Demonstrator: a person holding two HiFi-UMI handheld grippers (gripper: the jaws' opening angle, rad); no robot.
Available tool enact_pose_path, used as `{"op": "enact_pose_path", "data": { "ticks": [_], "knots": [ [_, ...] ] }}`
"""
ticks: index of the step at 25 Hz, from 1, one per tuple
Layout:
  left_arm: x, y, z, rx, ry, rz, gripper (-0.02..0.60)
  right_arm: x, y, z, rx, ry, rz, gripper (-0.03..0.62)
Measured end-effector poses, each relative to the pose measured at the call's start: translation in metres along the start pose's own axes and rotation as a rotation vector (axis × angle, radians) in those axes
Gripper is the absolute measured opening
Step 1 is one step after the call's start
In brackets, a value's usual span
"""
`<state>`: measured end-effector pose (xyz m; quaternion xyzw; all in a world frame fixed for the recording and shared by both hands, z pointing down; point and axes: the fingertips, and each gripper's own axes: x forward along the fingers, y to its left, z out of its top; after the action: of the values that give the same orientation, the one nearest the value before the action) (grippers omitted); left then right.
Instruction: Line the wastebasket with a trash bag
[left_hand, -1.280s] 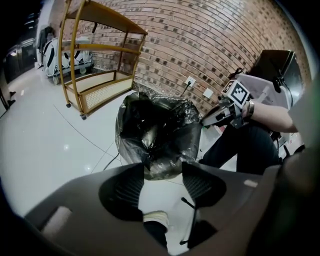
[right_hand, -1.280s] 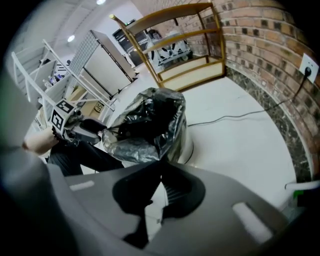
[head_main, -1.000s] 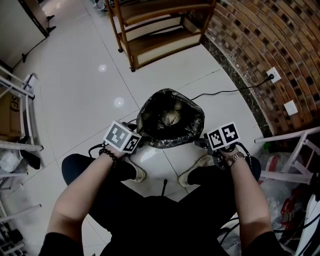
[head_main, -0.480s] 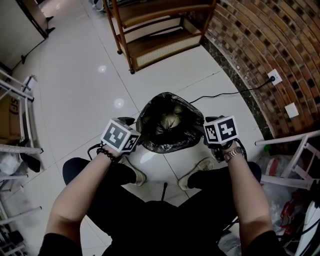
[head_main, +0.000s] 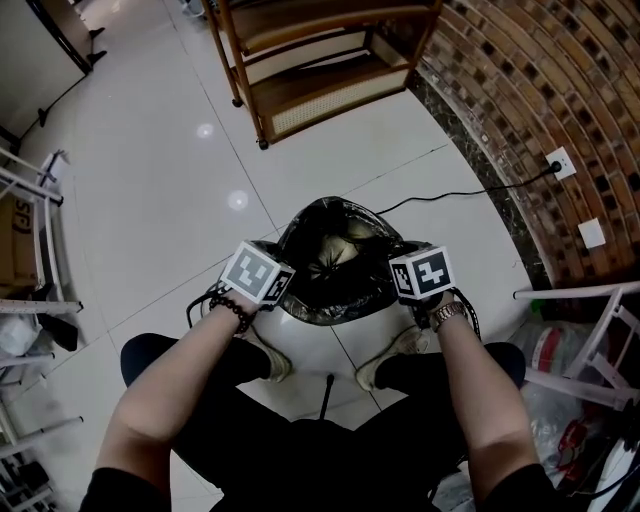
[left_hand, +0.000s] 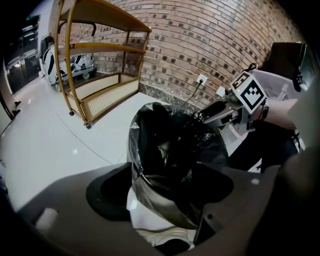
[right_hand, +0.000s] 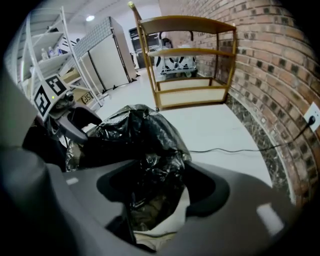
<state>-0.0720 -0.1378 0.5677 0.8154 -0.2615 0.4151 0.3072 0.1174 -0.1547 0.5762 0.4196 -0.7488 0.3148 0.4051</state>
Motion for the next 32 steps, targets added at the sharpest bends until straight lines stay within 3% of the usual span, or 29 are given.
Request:
{"op": "enact_pose_path", "data": {
  "ticks": [13,23,32],
  "knots": [
    [0.031,0.015,-0.011,-0.035,0.021,-0.004,0.36,0.028,0.005,-0.023,0.058,0.038,0.049,0.267],
    [0.034,0.021,-0.013,-0.068,-0.002,-0.008,0.36,0.028,-0.004,-0.029,0.12,0.01,0.056,0.27],
    [0.03,0.023,-0.011,-0.017,-0.028,0.018,0.39,0.014,-0.01,-0.023,0.126,-0.012,0.033,0.278]
  ]
}}
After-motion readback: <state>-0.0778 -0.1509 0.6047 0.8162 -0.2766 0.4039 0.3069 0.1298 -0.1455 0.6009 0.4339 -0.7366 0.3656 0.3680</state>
